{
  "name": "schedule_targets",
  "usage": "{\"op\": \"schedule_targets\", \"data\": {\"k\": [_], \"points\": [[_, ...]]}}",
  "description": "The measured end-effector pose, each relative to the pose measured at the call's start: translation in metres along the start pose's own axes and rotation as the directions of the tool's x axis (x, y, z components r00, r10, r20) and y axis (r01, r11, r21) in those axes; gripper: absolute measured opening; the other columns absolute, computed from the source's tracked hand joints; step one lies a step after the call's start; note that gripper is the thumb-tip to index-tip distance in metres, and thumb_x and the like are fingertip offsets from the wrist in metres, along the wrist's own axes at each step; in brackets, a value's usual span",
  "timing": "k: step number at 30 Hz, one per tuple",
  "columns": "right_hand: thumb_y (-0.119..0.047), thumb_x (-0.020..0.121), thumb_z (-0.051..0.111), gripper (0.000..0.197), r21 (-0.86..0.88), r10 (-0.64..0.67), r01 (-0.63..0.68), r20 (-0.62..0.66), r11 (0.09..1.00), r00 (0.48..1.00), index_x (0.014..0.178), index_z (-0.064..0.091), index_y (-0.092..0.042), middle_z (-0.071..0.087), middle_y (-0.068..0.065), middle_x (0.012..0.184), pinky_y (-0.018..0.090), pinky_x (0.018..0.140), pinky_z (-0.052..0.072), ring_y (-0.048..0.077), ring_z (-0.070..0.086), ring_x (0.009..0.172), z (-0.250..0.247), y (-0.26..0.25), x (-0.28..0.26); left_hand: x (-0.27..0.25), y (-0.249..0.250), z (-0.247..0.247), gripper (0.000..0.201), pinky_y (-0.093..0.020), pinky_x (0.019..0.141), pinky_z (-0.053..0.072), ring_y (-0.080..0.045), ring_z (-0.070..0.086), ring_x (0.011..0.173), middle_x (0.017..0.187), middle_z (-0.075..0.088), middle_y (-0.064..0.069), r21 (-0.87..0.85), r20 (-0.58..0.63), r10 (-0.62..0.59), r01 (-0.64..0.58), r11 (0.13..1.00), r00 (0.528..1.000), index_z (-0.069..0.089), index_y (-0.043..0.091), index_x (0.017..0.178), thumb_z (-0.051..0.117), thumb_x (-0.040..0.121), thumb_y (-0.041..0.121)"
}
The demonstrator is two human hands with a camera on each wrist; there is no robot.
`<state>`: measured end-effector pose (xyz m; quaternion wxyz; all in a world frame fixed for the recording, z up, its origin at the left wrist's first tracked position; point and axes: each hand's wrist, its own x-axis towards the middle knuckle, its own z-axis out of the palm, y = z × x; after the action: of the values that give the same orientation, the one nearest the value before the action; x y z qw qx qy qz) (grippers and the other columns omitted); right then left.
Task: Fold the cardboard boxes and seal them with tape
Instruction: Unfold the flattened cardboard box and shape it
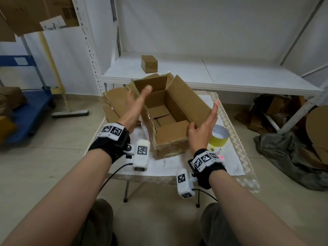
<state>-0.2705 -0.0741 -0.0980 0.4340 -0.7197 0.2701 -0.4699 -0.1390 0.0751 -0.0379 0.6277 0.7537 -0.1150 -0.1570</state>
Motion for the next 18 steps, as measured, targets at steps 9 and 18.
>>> {"op": "schedule_targets", "data": {"k": [9,18], "points": [[0.004,0.09,0.055,0.049,0.103,-0.034,0.045,-0.101,0.994,0.994,0.135,0.053,-0.013,0.057,-0.012,0.124,-0.006,0.075,0.032,-0.029,0.05,0.086,-0.021,-0.012,0.008,-0.004,0.006,-0.03,0.087,-0.026,0.046,0.044,-0.017,0.055,0.066,0.12,0.06,-0.014,0.136,0.11,-0.022,0.007,0.991,0.994,0.01,0.038,0.157,0.046,0.09,-0.005],[-0.008,0.087,0.05,0.033,0.025,0.194,-0.194,0.007,0.981,0.981,0.067,0.076,-0.016,0.072,-0.009,0.07,0.016,0.062,0.044,0.0,0.052,0.059,-0.035,0.007,0.012,-0.003,-0.01,-0.076,0.08,-0.033,0.069,0.056,-0.022,0.06,0.1,0.124,0.054,-0.006,-0.01,0.183,-0.065,0.067,0.998,0.981,0.03,0.034,0.15,0.049,0.092,-0.016]]}}
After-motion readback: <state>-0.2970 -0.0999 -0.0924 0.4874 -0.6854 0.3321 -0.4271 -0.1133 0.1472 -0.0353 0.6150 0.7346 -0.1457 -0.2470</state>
